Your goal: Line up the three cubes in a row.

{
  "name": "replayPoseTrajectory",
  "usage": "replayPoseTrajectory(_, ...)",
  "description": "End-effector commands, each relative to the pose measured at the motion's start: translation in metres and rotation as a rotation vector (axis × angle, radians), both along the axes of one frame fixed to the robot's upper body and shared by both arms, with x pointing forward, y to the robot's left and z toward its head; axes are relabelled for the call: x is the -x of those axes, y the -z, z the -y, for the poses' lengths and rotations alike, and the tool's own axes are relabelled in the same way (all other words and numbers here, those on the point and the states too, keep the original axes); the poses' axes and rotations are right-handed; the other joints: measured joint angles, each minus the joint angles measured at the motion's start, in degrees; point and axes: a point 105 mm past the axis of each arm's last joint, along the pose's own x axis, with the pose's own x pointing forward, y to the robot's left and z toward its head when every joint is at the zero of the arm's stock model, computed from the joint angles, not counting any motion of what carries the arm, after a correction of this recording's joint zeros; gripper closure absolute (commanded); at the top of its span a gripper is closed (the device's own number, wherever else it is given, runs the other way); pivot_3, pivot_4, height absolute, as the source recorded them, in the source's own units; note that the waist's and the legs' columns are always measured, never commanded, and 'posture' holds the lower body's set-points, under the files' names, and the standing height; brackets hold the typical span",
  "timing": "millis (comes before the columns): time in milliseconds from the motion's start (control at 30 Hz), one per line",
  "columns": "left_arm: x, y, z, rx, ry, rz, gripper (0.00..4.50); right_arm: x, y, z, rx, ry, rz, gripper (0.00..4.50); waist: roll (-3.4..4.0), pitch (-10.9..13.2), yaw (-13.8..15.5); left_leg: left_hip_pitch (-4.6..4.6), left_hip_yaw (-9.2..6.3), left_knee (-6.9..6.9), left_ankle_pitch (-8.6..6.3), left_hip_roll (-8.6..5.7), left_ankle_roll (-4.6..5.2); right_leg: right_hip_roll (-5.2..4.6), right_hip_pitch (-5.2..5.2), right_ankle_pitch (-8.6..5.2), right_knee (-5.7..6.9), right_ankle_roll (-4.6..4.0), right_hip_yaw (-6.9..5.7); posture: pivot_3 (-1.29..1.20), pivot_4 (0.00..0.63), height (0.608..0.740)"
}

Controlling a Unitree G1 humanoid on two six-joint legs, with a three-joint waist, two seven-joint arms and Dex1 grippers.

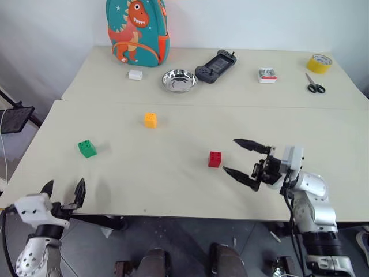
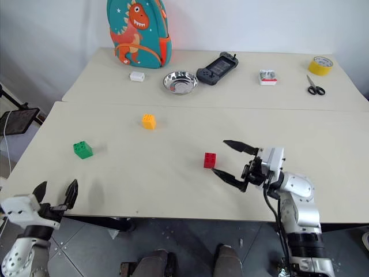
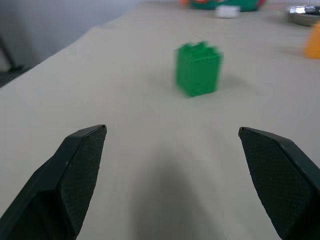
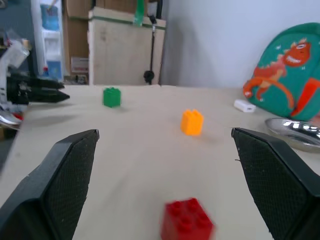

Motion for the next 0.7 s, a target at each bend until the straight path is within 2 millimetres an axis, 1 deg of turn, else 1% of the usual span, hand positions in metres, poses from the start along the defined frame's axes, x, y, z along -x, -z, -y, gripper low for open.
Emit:
replayPoseTrajectory(33,-0.006,-0.023,0.006,0.015,-0.03,0.074,0.0,0.004,-0.013,-0.002,-0.005,-0.02,0.069,0.04,-0.02,-0.01,0.42,-0.02,0.0,0.07,-0.01,0.01,0.02,0.0,0.0,0.0,0.01,-0.01,0.0,0.0,0.15,0.74)
replayPoseTrajectory(100,-0.015,-0.026,0.014,0.016,-0.03,0.076,0.0,0.002,-0.012,-0.001,0.004,-0.018,0.071,0.04,-0.03,-0.02,0.66,-0.02,0.02,0.2,-0.07,0.01,0.07,0.01,0.02,0.01,0.01,-0.01,0.06,0.0,0.15,0.74)
replayPoseTrajectory(167,-0.031,-0.032,0.023,0.039,-0.038,0.087,0.0,0.001,-0.01,-0.002,0.024,-0.029,0.059,0.04,-0.03,-0.02,1.06,-0.01,0.06,0.28,-0.12,0.02,0.09,0.02,0.02,0.01,0.04,-0.01,0.11,0.0,0.15,0.74)
replayPoseTrajectory(233,-0.044,-0.037,0.023,0.076,-0.096,0.083,0.0,0.001,-0.007,-0.002,0.044,-0.039,0.059,0.04,-0.04,-0.02,1.14,-0.03,0.06,0.36,-0.14,0.02,0.11,0.03,0.02,0.01,0.06,-0.01,0.11,0.0,0.15,0.74)
replayPoseTrajectory(300,-0.062,-0.041,0.028,0.122,-0.128,0.075,0.0,0.0,-0.005,-0.004,0.061,-0.042,0.068,0.04,-0.08,-0.04,1.06,-0.04,0.08,0.38,-0.15,0.02,0.11,0.04,0.01,0.01,0.08,-0.01,0.13,0.0,0.15,0.74)
replayPoseTrajectory(333,-0.067,-0.042,0.031,0.142,-0.13,0.072,0.0,0.0,-0.004,-0.005,0.064,-0.044,0.069,0.04,-0.08,-0.04,1.06,-0.04,0.09,0.38,-0.15,0.02,0.11,0.05,0.01,0.01,0.1,0.0,0.13,0.0,0.15,0.74)
replayPoseTrajectory(400,-0.078,-0.042,0.033,0.144,-0.157,0.044,0.0,0.0,-0.003,-0.007,0.066,-0.048,0.069,0.04,-0.09,-0.05,1.07,-0.04,0.1,0.39,-0.15,0.02,0.11,0.05,0.01,0.02,0.1,0.02,0.13,0.0,0.15,0.74)
replayPoseTrajectory(467,-0.094,-0.044,0.04,0.145,-0.141,0.038,0.0,0.002,-0.001,-0.012,0.068,-0.062,0.065,0.04,-0.09,-0.05,1.03,-0.04,0.11,0.38,-0.16,0.02,0.11,0.06,0.01,0.03,0.1,0.02,0.13,0.0,0.15,0.74)
replayPoseTrajectory(533,-0.108,-0.045,0.04,0.15,-0.172,0.041,0.0,0.003,0.0,-0.017,0.072,-0.078,0.059,0.04,-0.1,-0.05,1.06,-0.03,0.13,0.4,-0.15,0.03,0.1,0.09,0.01,0.03,0.09,0.02,0.14,0.0,0.15,0.74)
replayPoseTrajectory(600,-0.116,-0.046,0.043,0.136,-0.169,0.036,0.0,0.004,0.0,-0.019,0.073,-0.081,0.062,0.04,-0.1,-0.05,1.06,-0.04,0.14,0.43,-0.15,0.03,0.1,0.1,0.01,0.03,0.09,0.02,0.15,0.0,0.15,0.74)
replayPoseTrajectory(700,-0.119,-0.045,0.045,0.134,-0.177,0.026,0.0,0.006,0.001,-0.019,0.076,-0.079,0.056,0.04,-0.11,-0.05,0.98,-0.05,0.16,0.41,-0.18,0.03,0.1,0.1,0.0,0.04,0.05,0.05,0.16,0.0,0.15,0.74)
